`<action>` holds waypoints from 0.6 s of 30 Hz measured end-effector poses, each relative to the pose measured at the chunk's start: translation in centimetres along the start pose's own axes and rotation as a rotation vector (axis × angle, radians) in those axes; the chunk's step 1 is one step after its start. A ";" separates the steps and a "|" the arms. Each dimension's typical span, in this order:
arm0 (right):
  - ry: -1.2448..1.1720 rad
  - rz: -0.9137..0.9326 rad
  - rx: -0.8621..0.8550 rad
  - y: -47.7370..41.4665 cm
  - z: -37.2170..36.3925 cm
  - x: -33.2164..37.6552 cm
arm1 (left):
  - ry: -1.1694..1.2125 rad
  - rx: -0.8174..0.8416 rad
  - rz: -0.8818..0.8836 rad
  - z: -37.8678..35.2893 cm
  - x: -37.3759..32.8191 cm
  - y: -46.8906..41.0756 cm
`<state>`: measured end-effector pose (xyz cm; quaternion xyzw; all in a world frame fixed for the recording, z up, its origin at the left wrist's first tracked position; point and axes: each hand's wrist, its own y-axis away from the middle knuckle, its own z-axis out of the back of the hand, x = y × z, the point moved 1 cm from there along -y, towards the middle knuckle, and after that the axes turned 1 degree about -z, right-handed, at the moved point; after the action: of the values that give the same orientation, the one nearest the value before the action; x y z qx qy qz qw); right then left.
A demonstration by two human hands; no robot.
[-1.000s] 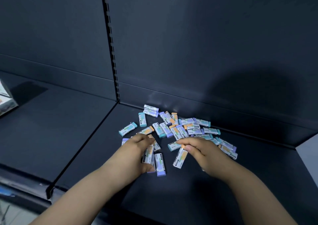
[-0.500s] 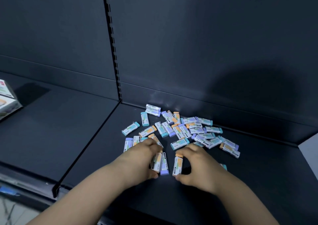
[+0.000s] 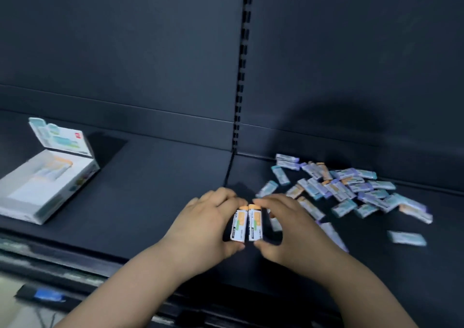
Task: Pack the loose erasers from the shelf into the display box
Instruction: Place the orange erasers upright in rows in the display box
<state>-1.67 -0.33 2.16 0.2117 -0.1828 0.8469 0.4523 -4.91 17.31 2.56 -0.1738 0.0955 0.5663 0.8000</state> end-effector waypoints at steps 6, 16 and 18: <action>-0.047 -0.063 -0.023 -4.0 -6.8 10.1 | -0.021 -0.005 -0.025 5.5 10.6 6.1; -0.093 -0.112 -0.005 -8.2 -11.4 18.1 | -0.064 -0.022 0.138 11.1 21.3 10.6; -0.094 -0.095 0.008 -9.4 -11.7 18.6 | -0.068 -0.053 0.207 11.9 23.0 10.9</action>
<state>-5.31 23.26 3.13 0.2615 -0.1904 0.8141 0.4822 -7.80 45.18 3.62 -0.1645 0.0708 0.6537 0.7353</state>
